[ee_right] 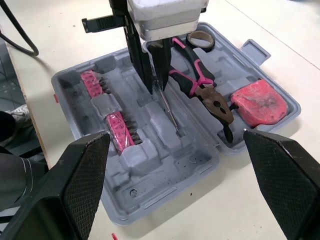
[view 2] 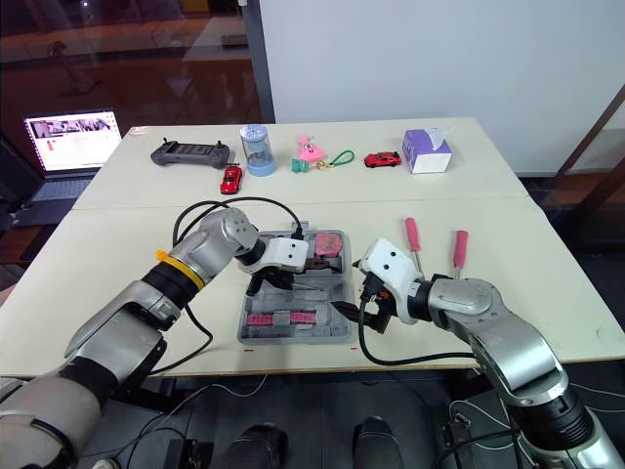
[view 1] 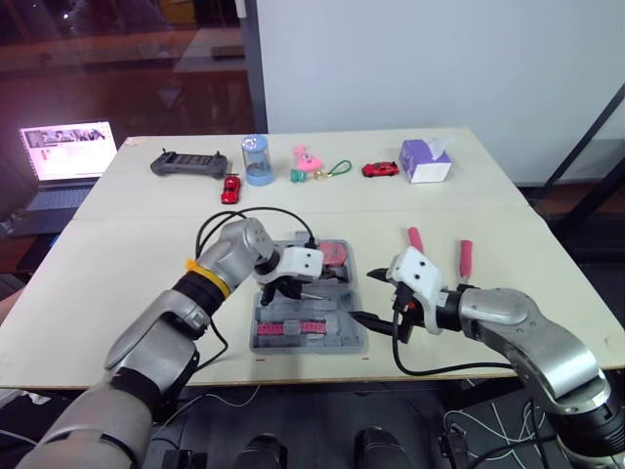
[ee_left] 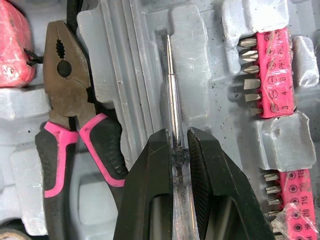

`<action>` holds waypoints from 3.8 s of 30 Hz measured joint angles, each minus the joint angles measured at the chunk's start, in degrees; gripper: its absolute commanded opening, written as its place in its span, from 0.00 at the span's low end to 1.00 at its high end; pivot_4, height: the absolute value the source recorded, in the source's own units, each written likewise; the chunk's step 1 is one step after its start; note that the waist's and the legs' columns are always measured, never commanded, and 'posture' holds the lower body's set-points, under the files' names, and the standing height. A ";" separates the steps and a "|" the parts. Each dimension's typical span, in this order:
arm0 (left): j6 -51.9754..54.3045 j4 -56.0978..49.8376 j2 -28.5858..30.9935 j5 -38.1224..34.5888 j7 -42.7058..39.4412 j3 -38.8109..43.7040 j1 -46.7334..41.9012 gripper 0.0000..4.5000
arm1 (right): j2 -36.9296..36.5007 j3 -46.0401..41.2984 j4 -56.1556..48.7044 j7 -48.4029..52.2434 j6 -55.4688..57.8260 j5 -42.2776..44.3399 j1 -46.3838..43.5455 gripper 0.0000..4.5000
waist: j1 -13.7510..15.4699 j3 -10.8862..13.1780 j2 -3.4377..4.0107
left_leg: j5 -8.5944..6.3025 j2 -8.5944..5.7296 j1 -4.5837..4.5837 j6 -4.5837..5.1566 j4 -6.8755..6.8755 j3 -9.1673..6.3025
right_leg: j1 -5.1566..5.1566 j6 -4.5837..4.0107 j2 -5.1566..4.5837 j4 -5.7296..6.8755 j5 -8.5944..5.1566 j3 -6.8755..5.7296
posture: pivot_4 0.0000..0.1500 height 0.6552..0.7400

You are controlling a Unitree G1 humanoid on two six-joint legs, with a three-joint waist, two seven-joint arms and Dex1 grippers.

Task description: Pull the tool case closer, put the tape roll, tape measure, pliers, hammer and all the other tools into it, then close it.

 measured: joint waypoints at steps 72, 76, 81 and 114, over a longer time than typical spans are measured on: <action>0.20 1.05 -0.78 2.78 -0.24 0.05 -0.27 0.00 | 1.64 0.00 -1.10 -1.44 1.25 0.19 1.29 1.00 | 0.17 0.00 0.00 | 0.00 -0.01 0.00 0.00 0.05 0.00 | 0.01 0.00 -0.01 0.05 0.00 0.00 | 1.00 1.00; 0.14 1.05 -1.08 2.72 -0.03 0.20 -0.27 0.00 | 1.64 0.00 -1.10 -1.45 1.32 0.18 1.29 1.00 | 0.15 0.00 0.00 | 0.00 -0.01 0.00 0.00 0.05 0.00 | 0.01 0.00 -0.01 0.05 0.00 0.00 | 1.00 1.00; 0.18 0.40 -2.06 2.15 0.36 1.07 -0.26 0.00 | 1.64 0.00 -1.10 -1.44 1.32 0.18 1.29 1.00 | 0.12 0.00 0.00 | 0.00 -0.01 -0.01 0.00 0.06 0.00 | 0.01 0.00 -0.01 0.05 0.00 0.00 | 1.00 1.00; 0.12 0.05 -1.13 2.04 0.62 1.03 0.59 0.00 | 1.64 0.00 -2.34 -1.44 1.68 0.28 1.58 1.00 | -0.04 0.00 0.00 | 0.00 -0.01 0.00 0.00 0.05 -0.01 | 0.00 0.00 0.00 0.05 0.00 0.00 | 1.00 1.00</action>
